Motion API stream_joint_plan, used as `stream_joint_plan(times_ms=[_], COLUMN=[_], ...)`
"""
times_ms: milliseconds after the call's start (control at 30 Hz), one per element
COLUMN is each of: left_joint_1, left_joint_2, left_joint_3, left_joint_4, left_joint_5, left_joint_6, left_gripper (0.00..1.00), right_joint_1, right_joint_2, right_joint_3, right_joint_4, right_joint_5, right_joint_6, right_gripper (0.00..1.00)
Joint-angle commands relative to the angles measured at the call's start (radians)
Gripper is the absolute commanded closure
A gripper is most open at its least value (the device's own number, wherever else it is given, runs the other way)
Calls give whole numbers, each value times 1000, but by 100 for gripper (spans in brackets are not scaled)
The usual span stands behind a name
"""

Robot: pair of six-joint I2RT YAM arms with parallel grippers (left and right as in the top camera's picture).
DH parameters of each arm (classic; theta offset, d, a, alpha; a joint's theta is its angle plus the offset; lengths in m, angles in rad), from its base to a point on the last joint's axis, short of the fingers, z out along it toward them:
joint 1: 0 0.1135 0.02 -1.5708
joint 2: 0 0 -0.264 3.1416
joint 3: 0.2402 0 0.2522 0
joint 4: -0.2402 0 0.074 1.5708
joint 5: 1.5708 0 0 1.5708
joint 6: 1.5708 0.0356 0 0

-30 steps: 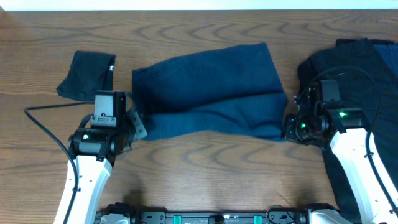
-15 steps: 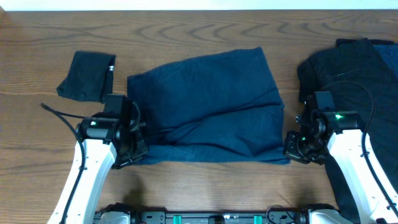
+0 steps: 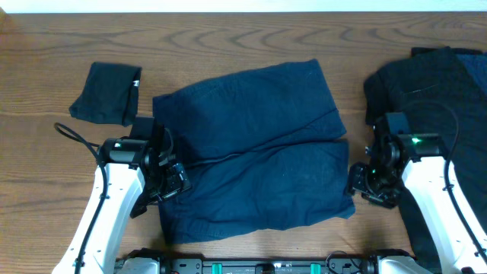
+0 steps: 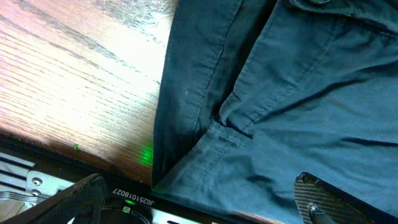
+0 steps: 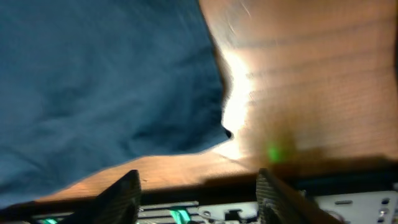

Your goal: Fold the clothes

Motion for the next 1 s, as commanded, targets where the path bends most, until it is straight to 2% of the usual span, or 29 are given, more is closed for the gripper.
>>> stream_joint_plan(times_ms=[0,33,67,133,167,233,267,333,533,567,767,967], left_joint_1=[5,5,5,5,5,5,5,5,5,5,2,-50], left_joint_2=[4,4,4,4,7,8,8,10,27,32,92,198], left_joint_3=[64,80,93,95,94,87,80,66,30,24,13,13], left_joint_4=[-6,-5,2,26,37,48,53,63,122,141,223,287], left_joint_5=[-18,-18,-18,-18,-18,0,11,16,47,67,169,168], left_joint_6=[2,2,2,2,2,2,2,2,3,3,3,11], left_gripper=[1,2,10,35,53,73,78,82,81,86,94,94], right_joint_1=[-5,-5,-5,-4,-3,3,7,19,64,68,68,68], right_joint_2=[0,0,0,1,6,14,16,26,61,71,140,254], right_joint_3=[83,94,100,99,97,93,87,68,-33,-57,-124,-129], right_joint_4=[9,16,28,51,57,57,57,60,124,145,233,304], right_joint_5=[-6,-11,-23,-46,-51,-51,-51,-51,-52,-52,-51,-51], right_joint_6=[-25,-31,-36,-37,-37,-37,-37,-37,-25,-9,25,25], right_gripper=[52,56,63,79,84,90,93,99,99,99,99,99])
